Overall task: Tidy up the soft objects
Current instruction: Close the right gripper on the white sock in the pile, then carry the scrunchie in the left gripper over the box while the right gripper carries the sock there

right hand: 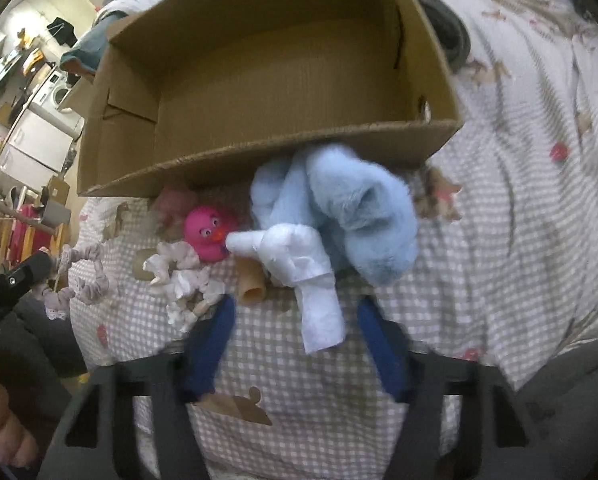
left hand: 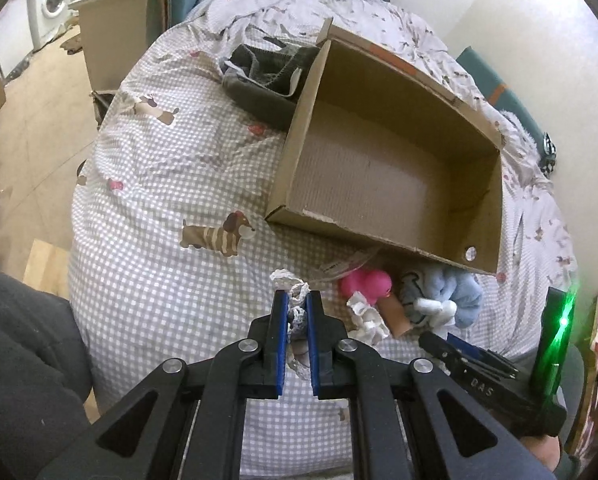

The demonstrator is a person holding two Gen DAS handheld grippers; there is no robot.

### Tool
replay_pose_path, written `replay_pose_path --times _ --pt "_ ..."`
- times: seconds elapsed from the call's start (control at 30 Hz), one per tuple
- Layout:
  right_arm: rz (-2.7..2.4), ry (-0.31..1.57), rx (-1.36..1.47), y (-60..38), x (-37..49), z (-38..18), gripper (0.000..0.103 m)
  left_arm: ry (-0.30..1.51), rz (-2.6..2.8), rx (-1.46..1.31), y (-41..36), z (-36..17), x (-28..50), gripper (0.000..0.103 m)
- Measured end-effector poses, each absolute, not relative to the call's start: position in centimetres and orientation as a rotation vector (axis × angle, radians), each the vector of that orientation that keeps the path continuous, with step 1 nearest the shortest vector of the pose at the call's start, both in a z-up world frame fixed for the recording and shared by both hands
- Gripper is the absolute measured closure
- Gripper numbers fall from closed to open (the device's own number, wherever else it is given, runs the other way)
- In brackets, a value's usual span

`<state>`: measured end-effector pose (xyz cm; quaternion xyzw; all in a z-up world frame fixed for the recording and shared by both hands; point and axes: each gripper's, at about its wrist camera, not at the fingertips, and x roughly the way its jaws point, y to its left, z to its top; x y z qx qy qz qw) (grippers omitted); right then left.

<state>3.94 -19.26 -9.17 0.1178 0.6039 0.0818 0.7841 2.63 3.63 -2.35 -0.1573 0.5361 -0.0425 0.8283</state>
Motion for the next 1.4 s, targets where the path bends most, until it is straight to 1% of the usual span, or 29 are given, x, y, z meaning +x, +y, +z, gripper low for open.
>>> replay_pose_path --times 0.03,0.1,0.13,0.2,0.3,0.47,0.7,0.9,1.07,1.23,1.33,1.4 --pt "0.18 1.308 0.253 -19.1 4.0 -9.4 0.068 1.14 -0.085 -0.324 3.5 -2.4 2.7 0.095" --pt "0.18 1.295 0.25 -19.1 3.8 -9.1 0.071 1.134 -0.077 -0.31 3.4 -2.3 2.7 0.095" --pt "0.184 1.281 0.254 -19.2 3.7 -8.9 0.08 1.132 -0.076 -0.305 3.4 -2.3 2.6 0.095" --pt "0.206 1.257 0.271 -19.4 3.4 -8.2 0.088 1.133 -0.066 -0.288 3.3 -2.4 2.6 0.095" --pt "0.254 1.223 0.289 -19.7 2.8 -7.1 0.093 1.14 -0.056 -0.275 3.2 -2.7 2.8 0.095" --pt "0.337 1.137 0.263 -18.7 1.8 -5.1 0.095 1.138 -0.041 -0.25 3.1 -2.8 2.8 0.095" --pt "0.353 1.127 0.253 -17.7 1.7 -4.8 0.095 1.118 -0.038 -0.223 2.7 -2.4 2.6 0.095" --pt "0.375 1.059 0.292 -19.5 1.4 -2.5 0.095 1.003 -0.096 -0.202 2.4 1.9 2.6 0.095" --pt "0.378 0.997 0.305 -20.8 3.0 0.2 0.095 0.939 -0.138 -0.145 0.9 5.0 5.5 0.095" --pt "0.356 0.951 0.26 -21.3 6.7 1.7 0.095 0.927 -0.178 -0.103 -1.0 6.4 9.2 0.095" --pt "0.336 0.936 0.247 -21.8 8.7 1.6 0.095 0.905 -0.174 -0.058 -2.0 5.7 10.9 0.095" --pt "0.329 0.916 0.261 -21.9 9.4 1.1 0.095 0.903 -0.165 -0.053 -2.2 4.2 11.7 0.095"
